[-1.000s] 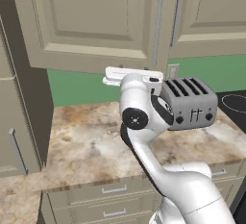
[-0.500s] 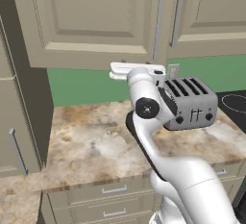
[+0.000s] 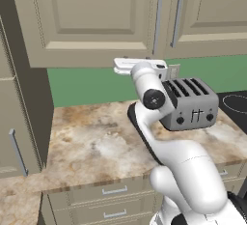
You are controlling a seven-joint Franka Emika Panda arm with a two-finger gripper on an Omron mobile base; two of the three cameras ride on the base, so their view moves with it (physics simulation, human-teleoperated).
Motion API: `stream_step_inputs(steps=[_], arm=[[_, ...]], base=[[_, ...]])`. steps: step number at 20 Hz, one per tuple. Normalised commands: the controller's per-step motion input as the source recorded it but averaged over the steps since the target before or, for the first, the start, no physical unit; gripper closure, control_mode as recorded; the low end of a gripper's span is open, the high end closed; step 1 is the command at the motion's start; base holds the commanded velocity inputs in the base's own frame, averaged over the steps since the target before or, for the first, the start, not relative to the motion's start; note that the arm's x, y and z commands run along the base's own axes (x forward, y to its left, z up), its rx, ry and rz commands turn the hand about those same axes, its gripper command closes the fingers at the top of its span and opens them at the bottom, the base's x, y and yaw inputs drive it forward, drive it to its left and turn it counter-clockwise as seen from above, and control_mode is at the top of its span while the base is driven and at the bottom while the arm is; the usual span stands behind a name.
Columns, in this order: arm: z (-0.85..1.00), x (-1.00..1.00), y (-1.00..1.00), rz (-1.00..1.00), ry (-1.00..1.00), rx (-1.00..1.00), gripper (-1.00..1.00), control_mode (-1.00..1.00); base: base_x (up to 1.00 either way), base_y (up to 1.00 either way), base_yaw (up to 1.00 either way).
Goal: Pick up the spray and sponge from the sink, and place them back in the cabinet, and close the cabinet doors.
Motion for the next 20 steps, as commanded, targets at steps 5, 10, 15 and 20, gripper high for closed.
stream_step_inputs(steps=[5, 10, 15, 20], arm=[[0.00, 0.29, -0.13, 0.05, 0.00, 0.00, -1.00, -1.00], [0.00, 0.25, -0.10, 0.05, 0.00, 0.00, -1.00, -1.00], [0.00, 0.25, -0.10, 0.05, 0.00, 0.00, -1.00, -1.00], [0.00, 0.26, -0.10, 0.04, 0.00, 0.00, -1.00, -1.00]], base=[[0.00, 0.00, 0.00], [0.00, 0.00, 0.00], [0.00, 0.00, 0.00], [0.00, 0.00, 0.00]])
